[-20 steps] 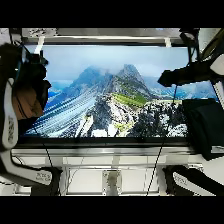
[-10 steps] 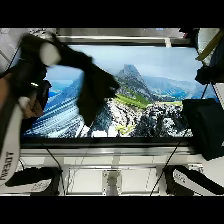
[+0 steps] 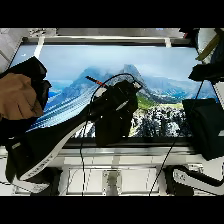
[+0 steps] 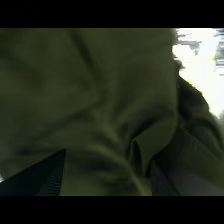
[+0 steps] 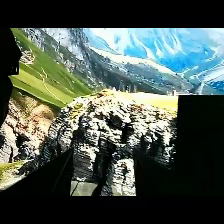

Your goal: Fold the clothes and pants, and hang the long-sleeved shirts on hangers.

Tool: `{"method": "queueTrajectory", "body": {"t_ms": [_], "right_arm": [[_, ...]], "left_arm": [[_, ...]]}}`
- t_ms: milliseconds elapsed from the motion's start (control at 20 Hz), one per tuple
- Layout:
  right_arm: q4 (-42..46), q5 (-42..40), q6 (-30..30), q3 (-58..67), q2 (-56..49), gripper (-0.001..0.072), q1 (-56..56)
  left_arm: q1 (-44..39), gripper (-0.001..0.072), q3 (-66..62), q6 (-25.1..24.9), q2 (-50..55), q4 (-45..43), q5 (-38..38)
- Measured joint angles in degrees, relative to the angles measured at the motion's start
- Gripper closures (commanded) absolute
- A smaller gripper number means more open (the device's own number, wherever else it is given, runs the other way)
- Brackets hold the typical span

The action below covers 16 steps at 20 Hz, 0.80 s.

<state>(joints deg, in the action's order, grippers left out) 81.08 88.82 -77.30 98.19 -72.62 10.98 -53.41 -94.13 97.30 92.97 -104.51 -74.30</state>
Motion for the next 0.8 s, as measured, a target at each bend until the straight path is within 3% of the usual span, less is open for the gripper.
{"method": "queueTrajectory", "body": {"t_ms": [150, 250, 450, 500, 550, 600, 650, 700, 800], "right_arm": [[-4.87, -0.09, 0.09, -0.07, -3.78, 0.03, -0.02], [-8.46, -0.09, 0.11, -0.11, -6.67, 0.03, -0.48], [-12.07, -0.11, 0.11, -0.13, -12.83, 0.03, -3.63], [-12.37, -0.11, 0.11, -0.13, -14.29, 0.0299, -4.74], [-12.7, -0.42, 0.11, -0.11, -15.74, 0.0298, -6.03], [-12.98, -0.98, 0.11, -0.13, -17.14, 0.0288, -7.32], [-13.22, -1.86, 0.11, -0.13, -18.58, 0.0207, -8.76], [-13.35, -2.69, 0.11, -0.13, -19.76, 0.0175, -10.08], [-13.42, -5.38, 0.17, -0.13, -22.23, 0.0175, -12.72]], "left_arm": [[4.09, 0.0126, -0.22, 2.25, -2.71, -9.55, -2.19], [8.94, 0.0126, 0.33, 4.72, -3.5, -9.9, -2.49], [18.51, 0.0126, 2.62, 5.7, -1.22, 1.22, -2.91], [20.15, 0.01, 2.93, 4.79, -0.22, 4.35, -2.91], [21.27, -0.0008, 3.15, 4.11, 0.79, 6.86, -2.82], [22.16, -0.0013, 3.37, 3.21, 1.9, 8.83, -2.6], [22.8, -0.0013, 3.5, 2.89, 2.73, 9.51, -2.16], [23.3, -0.0013, 3.54, 2.54, 3.37, 9.6, -1.75], [23.82, -0.0013, 3.32, 1.79, 3.82, 9.88, -0.39]]}}
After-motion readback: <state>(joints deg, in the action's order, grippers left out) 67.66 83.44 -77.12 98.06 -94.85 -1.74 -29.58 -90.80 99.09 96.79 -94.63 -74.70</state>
